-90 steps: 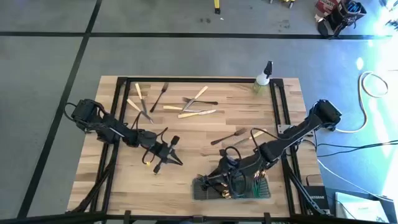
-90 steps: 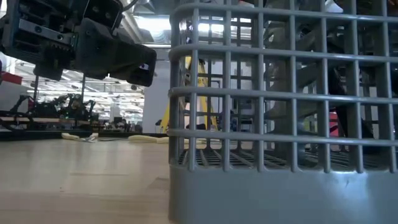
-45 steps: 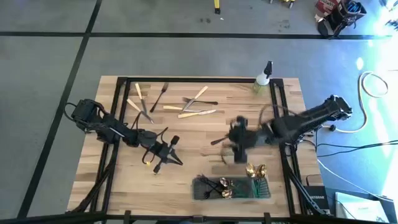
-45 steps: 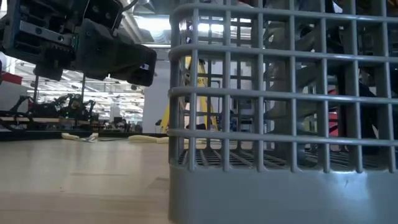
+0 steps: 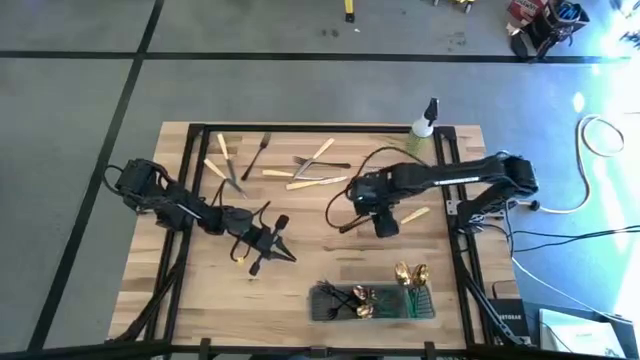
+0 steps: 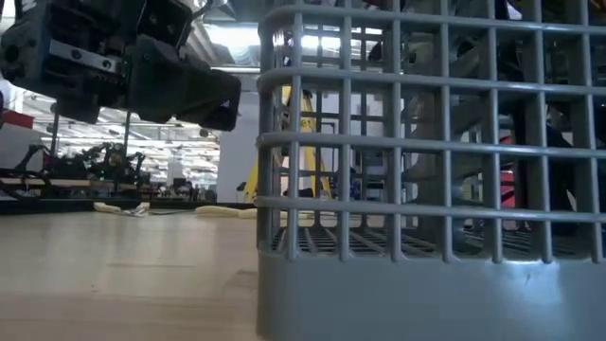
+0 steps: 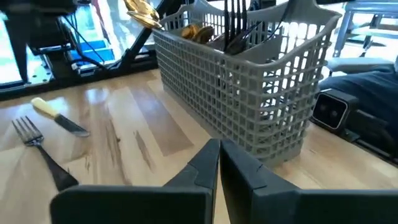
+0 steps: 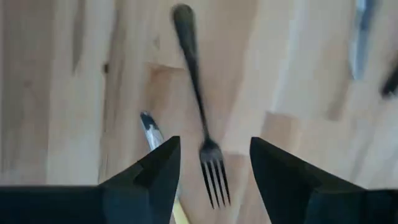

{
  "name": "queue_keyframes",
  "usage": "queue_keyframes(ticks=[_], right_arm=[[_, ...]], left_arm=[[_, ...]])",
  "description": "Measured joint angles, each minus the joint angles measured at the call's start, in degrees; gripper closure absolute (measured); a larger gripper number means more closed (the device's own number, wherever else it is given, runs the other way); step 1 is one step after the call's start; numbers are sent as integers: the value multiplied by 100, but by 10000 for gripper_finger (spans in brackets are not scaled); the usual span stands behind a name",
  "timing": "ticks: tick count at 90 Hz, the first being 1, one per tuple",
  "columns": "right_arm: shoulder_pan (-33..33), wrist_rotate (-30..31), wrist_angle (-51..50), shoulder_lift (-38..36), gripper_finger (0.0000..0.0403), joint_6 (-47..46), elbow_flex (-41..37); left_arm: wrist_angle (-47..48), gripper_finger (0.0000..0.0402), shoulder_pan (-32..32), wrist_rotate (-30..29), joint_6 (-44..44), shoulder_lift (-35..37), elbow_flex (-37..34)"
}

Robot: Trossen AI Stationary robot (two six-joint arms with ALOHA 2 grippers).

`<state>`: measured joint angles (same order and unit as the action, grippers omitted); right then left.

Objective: Sort silverware
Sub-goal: Put the bottom black fork into the gray cutlery rack

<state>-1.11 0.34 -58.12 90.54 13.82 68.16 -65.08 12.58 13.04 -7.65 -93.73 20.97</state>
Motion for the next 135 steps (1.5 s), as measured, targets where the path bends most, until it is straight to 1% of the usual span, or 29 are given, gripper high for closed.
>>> queue_keyframes(ticks=[11, 20, 27, 41, 66, 76, 84, 90, 95, 104, 113, 126, 135], right_arm=[[-6, -44, 214, 417, 226, 141, 0], [-8, -248, 530, 744, 226, 154, -11], [-6, -427, 717, 950, 226, 169, -165], [-86, -237, 1062, 993, 232, 33, -702], [-160, -195, 1952, 916, 296, -34, -1447], [-178, -170, 1941, 919, 327, -64, -1502], [-183, -115, 1842, 826, 360, -137, -1433], [-184, -41, 1483, 714, 387, -137, -1302], [-194, 5, 1281, 548, 397, -153, -1079], [-192, 136, 817, 233, 393, -244, -549], [-78, 324, 232, 8, 399, -328, 74], [345, 606, -570, -137, 402, -320, 1196], [683, 963, -1053, -118, 402, -309, 1744]], left_arm=[[-47, 402, 0, 16, -108, 0, 0], [-101, 402, 0, -36, -175, 0, 0], [-183, 402, 0, -77, -179, 0, 0], [-186, 402, 0, -81, -170, 2, 0], [-192, 402, 0, -166, -176, 2, 0], [-182, 402, 0, -166, -174, 2, 0], [-177, 402, 0, -166, -165, 2, 0], [-175, 402, 0, -166, -174, 2, 0], [-181, 402, 0, -166, -173, 2, 0], [-262, 402, 2, -145, -123, 2, 0], [-583, 402, 17, 85, -50, 4, 0], [-596, 402, 19, 98, -26, 4, -2], [-612, 402, 17, 74, -26, 4, -2]])
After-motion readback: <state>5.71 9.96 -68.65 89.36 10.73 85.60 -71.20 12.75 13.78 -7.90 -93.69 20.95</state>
